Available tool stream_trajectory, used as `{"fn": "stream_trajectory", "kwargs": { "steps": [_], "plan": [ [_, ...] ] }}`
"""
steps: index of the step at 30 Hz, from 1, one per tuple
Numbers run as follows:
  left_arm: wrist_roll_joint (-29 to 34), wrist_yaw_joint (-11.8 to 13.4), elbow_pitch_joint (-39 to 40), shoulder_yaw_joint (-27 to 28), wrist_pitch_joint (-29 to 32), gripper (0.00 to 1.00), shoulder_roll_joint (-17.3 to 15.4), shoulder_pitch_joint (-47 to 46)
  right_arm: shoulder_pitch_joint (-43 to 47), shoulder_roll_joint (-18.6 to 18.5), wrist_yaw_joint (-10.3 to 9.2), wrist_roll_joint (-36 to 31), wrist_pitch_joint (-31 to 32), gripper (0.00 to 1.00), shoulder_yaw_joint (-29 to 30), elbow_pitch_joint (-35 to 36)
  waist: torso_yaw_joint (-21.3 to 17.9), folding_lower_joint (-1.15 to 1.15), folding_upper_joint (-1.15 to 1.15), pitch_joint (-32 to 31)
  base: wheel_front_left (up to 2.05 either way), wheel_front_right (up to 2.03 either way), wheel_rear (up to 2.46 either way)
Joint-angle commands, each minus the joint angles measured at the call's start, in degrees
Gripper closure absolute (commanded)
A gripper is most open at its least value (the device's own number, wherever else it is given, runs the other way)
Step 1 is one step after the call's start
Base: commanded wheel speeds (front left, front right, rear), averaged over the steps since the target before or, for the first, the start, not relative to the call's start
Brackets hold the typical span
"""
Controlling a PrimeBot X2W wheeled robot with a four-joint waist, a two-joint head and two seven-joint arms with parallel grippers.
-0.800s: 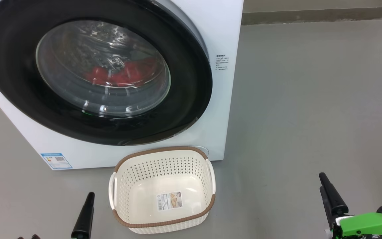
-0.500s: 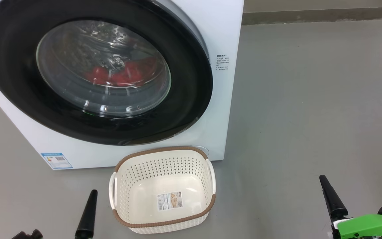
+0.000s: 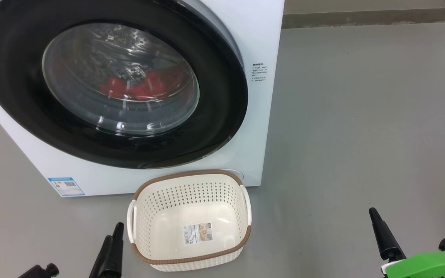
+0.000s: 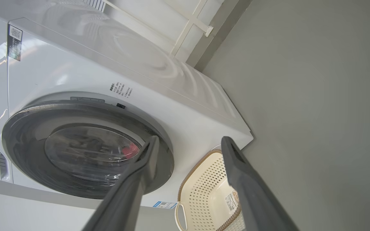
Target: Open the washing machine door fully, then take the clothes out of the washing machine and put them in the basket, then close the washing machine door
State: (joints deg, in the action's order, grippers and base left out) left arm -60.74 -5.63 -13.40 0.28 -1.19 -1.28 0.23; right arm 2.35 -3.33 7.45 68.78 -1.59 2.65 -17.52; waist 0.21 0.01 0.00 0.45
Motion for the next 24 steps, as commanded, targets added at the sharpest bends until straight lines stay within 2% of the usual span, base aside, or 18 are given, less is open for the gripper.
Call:
{"fn": "stream_trajectory", "kwargs": {
  "steps": [1, 24],
  "plan": [
    [1.55, 0.18, 1.92, 0.61, -0.79, 0.0, -0.97, -0.62, -0.81, -1.08, 0.01, -1.6, -0.53, 0.0, -0.82, 1.75, 0.0, 0.0, 0.0, 0.01, 0.0, 0.0, 0.0],
    [19.27, 2.81, 4.48, -1.81, -4.87, 0.0, -1.17, 0.4, 0.38, -2.7, 0.02, -14.93, -4.57, 0.0, -3.27, 2.82, 0.0, 0.0, 0.0, 0.06, 0.0, 0.0, 0.0]
  ]
}}
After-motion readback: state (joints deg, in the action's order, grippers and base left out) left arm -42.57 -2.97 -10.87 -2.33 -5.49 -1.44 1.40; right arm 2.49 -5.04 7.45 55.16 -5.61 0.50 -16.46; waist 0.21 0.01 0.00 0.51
